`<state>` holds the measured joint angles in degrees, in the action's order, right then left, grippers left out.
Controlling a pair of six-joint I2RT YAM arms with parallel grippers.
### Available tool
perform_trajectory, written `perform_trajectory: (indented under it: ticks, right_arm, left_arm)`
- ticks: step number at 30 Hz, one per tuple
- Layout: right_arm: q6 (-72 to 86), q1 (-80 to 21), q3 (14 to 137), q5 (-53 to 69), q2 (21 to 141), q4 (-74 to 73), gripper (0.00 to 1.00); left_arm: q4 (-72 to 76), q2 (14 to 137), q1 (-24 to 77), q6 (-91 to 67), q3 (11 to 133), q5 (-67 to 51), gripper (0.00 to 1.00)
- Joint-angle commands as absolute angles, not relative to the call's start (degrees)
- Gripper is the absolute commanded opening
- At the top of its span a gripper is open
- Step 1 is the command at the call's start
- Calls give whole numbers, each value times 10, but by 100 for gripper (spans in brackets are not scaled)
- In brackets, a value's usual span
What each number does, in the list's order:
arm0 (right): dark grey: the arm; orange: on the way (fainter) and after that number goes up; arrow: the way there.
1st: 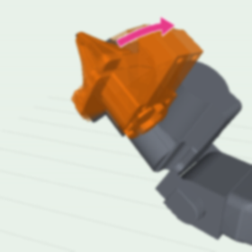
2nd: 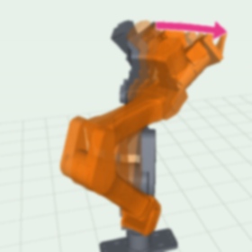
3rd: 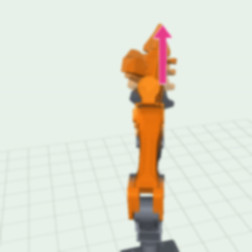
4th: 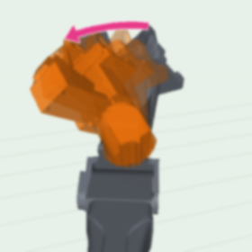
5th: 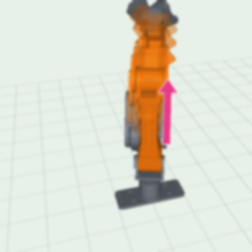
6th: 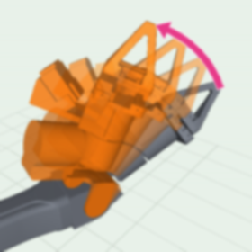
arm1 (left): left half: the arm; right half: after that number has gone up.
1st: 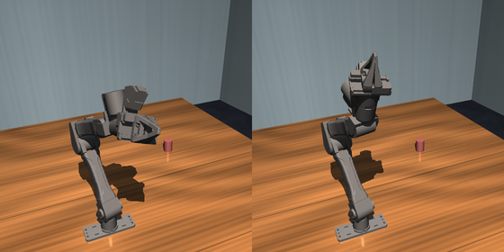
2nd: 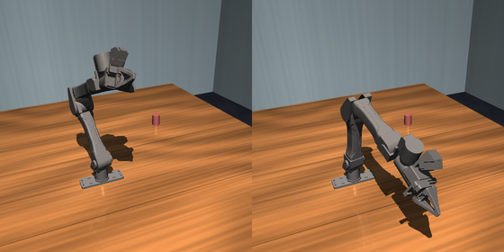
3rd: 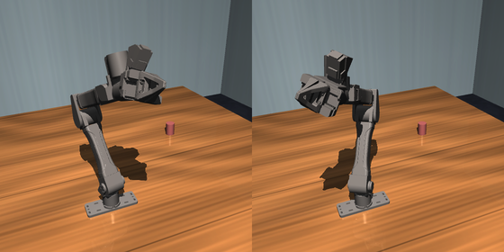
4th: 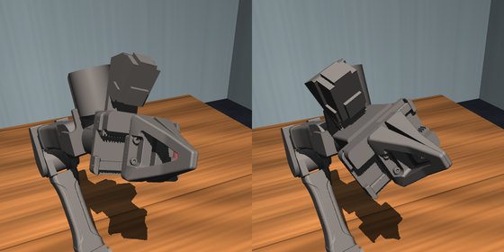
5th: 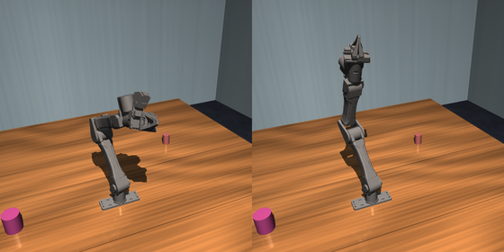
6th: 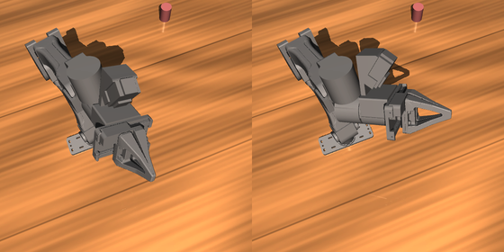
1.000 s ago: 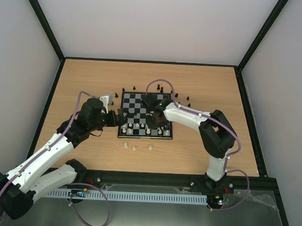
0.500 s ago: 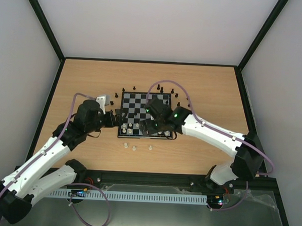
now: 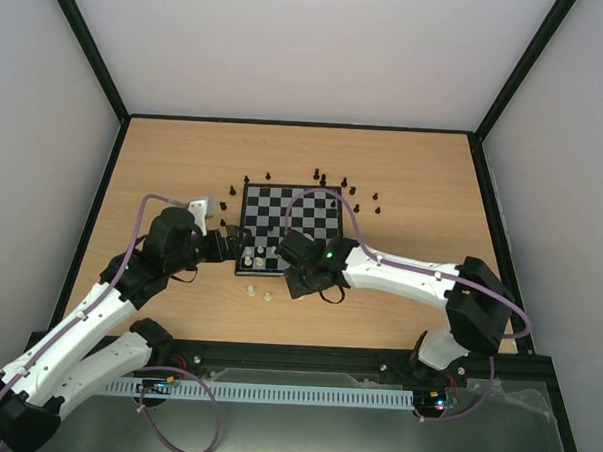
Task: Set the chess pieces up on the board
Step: Pick up the chess piece at the center of the board.
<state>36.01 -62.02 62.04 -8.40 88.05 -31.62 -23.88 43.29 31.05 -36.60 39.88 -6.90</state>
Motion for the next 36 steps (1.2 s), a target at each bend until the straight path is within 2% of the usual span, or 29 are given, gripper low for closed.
perform_trajectory:
  ticks: [1,10,19,25,36]
  right_arm:
    - [379,-623,613,-98,922,-325,50]
    - [368,-623,631,-81,981,-330,31]
    - [367,-623,643,-76,987,-332,2]
    - [366,-613,681,-122,960,-383,2]
    - [316,-554,707,-126,957,-417,3]
  left_arm:
    - [-245,435,307,-368,389,-77,99]
    - [-233,453,306,-370,394,-73,99]
    - [-227,482,306,-355,403,-76,99]
    - [-226,502,306,-347,408,-74,99]
    - [-224,518,302,-341,418,-69,99]
